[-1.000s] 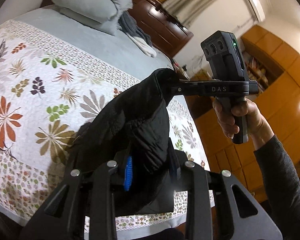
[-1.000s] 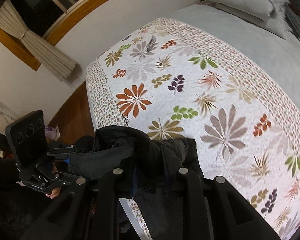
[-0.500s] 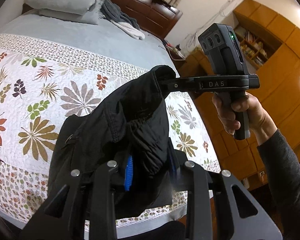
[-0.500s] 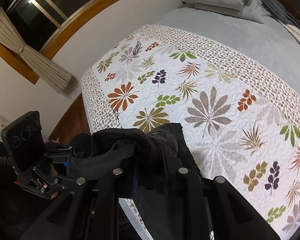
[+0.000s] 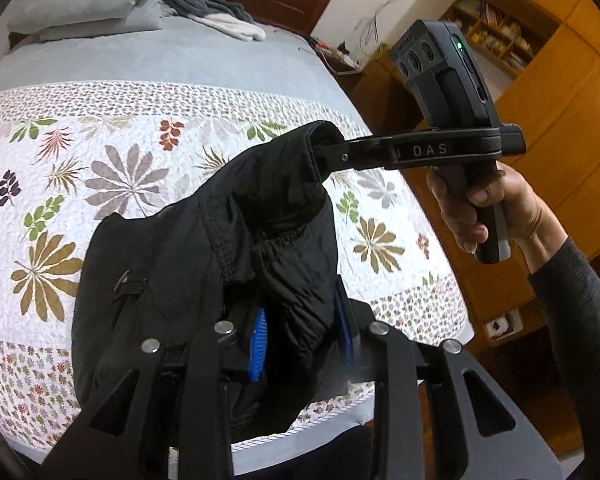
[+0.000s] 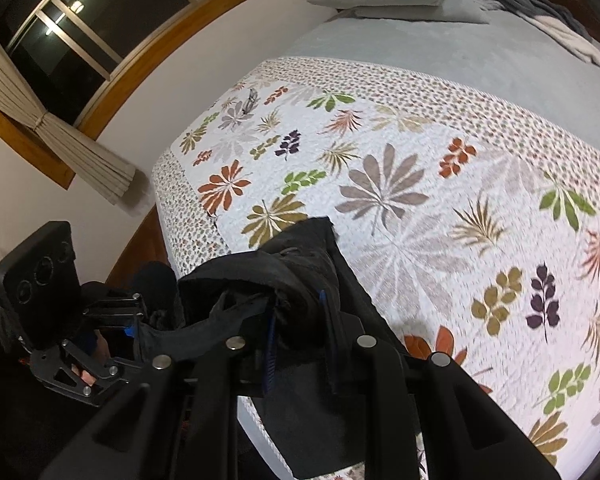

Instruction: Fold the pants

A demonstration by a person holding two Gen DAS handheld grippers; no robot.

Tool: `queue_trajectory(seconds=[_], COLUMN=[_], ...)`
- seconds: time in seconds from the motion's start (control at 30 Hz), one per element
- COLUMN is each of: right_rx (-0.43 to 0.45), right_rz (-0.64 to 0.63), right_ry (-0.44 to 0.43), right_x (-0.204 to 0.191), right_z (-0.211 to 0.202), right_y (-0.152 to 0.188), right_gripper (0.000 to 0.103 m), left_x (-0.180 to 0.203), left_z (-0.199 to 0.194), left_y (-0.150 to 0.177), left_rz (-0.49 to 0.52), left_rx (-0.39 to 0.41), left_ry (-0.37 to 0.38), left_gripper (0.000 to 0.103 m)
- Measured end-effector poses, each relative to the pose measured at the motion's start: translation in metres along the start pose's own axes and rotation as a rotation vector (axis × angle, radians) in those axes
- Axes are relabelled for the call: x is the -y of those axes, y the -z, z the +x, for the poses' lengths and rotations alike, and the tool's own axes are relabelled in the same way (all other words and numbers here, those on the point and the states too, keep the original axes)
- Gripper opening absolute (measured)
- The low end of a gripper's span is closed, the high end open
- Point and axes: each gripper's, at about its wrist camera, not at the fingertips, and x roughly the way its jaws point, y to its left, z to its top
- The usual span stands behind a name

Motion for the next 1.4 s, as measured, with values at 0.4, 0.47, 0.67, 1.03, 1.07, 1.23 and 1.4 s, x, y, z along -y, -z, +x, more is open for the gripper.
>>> queue_trajectory(seconds=[0.4, 0.47, 0.67, 1.03, 1.07, 1.23, 1.4], right_rx=[0.029, 0.027, 0.017, 0.007, 0.003, -0.011, -0.02], right_rz=[0.028, 0.031, 0.009, -0.045, -0.052, -0.061, -0.041], right_ry=[-0.001, 0.0, 0.014, 0.048, 0.054, 0.082, 0.123], right_x=[0.041, 0.048, 0.06, 0.078, 0.078, 0.084, 0.092], right_z=[-0.001, 0.001, 0.012, 0.021, 0.022, 0.028, 0.028], right_y=[0.051, 0.06, 0.081, 0.118, 0.121, 0.131, 0.148], right_gripper=[0.02, 0.02, 0.02, 0.02, 0.02, 0.019, 0.03], left_x=[0.027, 0.03, 0.042, 0.062, 0.062, 0.062, 0.055], left_z=[0.055, 0.066, 0.09, 0.128, 0.131, 0.146, 0.155], left_y=[0.017, 0.022, 0.036, 0.064, 0.066, 0.075, 0.083], left_rz=[0.072, 0.087, 0.172, 0.281, 0.283, 0.295, 0.241], left_rx=[-0.101, -0.12, -0.159, -0.203, -0.207, -0.224, -0.255], left_ry=[-0.033, -0.044, -0.096, -0.185, -0.189, -0.206, -0.073], left_gripper=[0.027, 0.027, 0.027, 0.027, 0.027, 0.029, 0.062])
